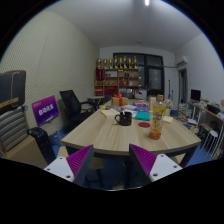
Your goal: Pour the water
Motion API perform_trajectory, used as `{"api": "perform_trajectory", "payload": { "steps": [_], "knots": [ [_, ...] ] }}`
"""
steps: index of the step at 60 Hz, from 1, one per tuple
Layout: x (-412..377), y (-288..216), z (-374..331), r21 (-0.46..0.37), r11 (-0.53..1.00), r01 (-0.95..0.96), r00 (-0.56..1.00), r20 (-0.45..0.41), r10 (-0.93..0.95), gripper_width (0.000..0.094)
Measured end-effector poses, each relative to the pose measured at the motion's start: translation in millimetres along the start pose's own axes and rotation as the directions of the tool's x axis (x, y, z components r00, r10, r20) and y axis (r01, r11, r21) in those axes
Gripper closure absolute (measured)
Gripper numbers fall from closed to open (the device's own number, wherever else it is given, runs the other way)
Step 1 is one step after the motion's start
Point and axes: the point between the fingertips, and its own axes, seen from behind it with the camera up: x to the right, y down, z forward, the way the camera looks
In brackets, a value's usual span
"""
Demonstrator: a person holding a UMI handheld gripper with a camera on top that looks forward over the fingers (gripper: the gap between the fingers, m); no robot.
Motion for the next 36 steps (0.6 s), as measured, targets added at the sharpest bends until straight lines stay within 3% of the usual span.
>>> {"api": "perform_trajectory", "payload": {
  "steps": [9, 19, 36],
  "knots": [
    [24.2, -4.6, 16.9, 0.031, 0.999, -0.018, 1.0, -0.009, 0.018, 0.0126],
    [80.5, -31.4, 37.4, 0.126, 0.992, 0.012, 0.998, -0.063, -0.004, 0.0125],
    [199.9, -49.4, 151.5, 0.181, 0.98, -0.088, 0.987, -0.116, 0.11, 0.0108]
  ]
}}
